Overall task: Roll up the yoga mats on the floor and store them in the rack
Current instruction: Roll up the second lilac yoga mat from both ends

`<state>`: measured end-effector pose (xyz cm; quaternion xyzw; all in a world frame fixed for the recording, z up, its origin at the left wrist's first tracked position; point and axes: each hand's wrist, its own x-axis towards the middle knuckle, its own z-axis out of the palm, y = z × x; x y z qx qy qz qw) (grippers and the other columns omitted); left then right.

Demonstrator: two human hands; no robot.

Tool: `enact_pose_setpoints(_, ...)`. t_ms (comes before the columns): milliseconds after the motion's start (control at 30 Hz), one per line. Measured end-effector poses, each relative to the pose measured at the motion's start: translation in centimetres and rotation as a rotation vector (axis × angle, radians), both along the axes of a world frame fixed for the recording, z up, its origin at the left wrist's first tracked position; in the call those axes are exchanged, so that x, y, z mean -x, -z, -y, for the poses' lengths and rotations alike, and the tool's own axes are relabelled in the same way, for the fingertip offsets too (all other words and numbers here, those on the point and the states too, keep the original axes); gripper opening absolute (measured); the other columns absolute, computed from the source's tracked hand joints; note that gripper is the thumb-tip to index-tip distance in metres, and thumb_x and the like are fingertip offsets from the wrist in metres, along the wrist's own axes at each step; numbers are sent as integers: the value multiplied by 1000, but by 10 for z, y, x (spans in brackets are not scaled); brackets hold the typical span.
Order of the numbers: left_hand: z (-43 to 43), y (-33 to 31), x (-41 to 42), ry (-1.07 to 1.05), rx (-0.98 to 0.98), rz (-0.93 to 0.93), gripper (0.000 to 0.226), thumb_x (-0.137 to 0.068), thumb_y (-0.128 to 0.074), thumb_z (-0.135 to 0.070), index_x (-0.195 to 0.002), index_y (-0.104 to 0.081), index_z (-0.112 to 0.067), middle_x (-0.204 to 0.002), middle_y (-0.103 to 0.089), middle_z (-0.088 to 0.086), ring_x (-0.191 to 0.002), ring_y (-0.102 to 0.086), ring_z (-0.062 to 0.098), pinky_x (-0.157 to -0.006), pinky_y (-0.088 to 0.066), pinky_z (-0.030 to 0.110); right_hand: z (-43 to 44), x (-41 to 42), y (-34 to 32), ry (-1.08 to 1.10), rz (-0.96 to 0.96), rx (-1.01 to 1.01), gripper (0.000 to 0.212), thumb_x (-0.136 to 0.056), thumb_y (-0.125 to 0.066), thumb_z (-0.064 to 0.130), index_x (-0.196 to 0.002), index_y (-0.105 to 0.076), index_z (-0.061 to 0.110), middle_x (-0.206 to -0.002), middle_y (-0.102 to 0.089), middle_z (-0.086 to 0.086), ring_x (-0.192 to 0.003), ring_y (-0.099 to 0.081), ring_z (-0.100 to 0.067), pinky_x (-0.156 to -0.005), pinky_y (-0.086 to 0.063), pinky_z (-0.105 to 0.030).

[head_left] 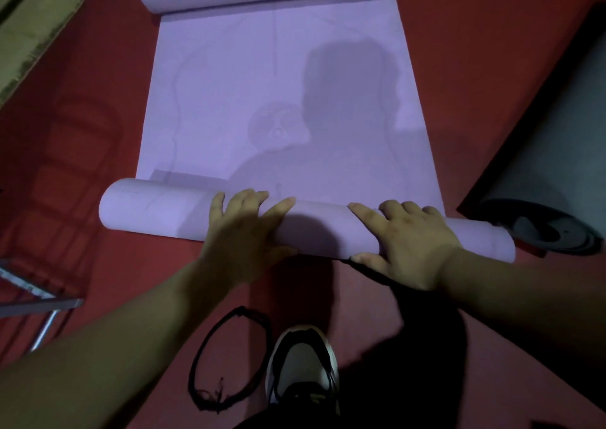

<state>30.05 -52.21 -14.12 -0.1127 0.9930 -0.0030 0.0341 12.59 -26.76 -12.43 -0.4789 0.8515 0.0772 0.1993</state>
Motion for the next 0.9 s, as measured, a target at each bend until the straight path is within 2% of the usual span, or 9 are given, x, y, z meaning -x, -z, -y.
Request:
enact_pose_setpoints(100,8,-7,11,-11,-42,63,89,-74,-41,-91,-147,-46,-41,-136,-59,13,-127,-53,34,-108,-30,64,4,5,-4,22,43,21,89,-84,-25,89,-158,0,45,-143,-46,-2,-126,-49,-31,-100,-43,-49)
enact_pose_setpoints(200,17,-9,19,8,-70,97,89,-75,-36,-93,-149,-42,-43,-134,-57,11,-126,-51,33,-109,-30,61,-1,-8,-3,84,-38,77,87,-85,-29,84,-159,-11,41,-148,-46,-9,-131,-47,-35,-106,-35,-61)
enact_pose_setpoints(300,20,-7,18,11,-63,98,88,-75,-38,-92,-150,-39,-45,-135,-55,10,-127,-49,32,-110,-28,58,-5,-20,8,89,-113,90,87,-84,-38,82,-158,-24,38,-146,-50,-15,-124,-50,-39,-104,-35,-65)
enact_pose_setpoints(367,19,-6,19,18,-74,88,88,-75,-38,-91,-150,-39,-45,-135,-55,10,-128,-48,31,-110,-27,58,-3,-16,10,102,-119,90,86,-84,-37,81,-157,-28,38,-141,-53,-15,-118,-53,-39,-102,-37,-63)
enact_pose_setpoints(500,27,-13,28,-8,-136,164,95,-70,-30,-95,-153,-29,-50,-139,-51,4,-133,-43,26,-114,-22,55,2,-5,4,60,-92,43,90,-82,-24,85,-159,-22,37,-137,-53,-12,-115,-54,-38,-97,-40,-57)
enact_pose_setpoints(567,25,-14,30,-27,-161,179,97,-70,-28,-95,-155,-26,-49,-142,-49,5,-136,-41,26,-116,-19,58,3,-2,1,61,-78,36,93,-80,-17,85,-160,-17,38,-139,-51,-10,-117,-52,-37,-98,-40,-56)
enact_pose_setpoints(700,18,-8,15,-66,-115,100,95,-76,-33,-91,-158,-23,-45,-154,-43,12,-145,-34,34,-117,-17,64,5,6,-3,31,-48,2,96,-75,-7,87,-159,-1,41,-145,-43,-7,-125,-46,-33,-100,-38,-52)
enact_pose_setpoints(800,19,-3,6,-69,-112,90,96,-75,-37,-90,-158,-24,-43,-159,-39,9,-148,-31,35,-118,-16,63,4,9,-4,17,-38,-7,95,-76,-9,88,-158,1,41,-145,-42,-7,-126,-45,-33,-100,-38,-51)
enact_pose_setpoints(900,22,-3,13,-57,-99,77,95,-74,-37,-91,-156,-28,-43,-155,-44,9,-144,-36,34,-118,-20,62,7,15,-1,24,-9,11,91,-84,-24,88,-158,0,42,-147,-41,-6,-129,-45,-33,-102,-37,-52)
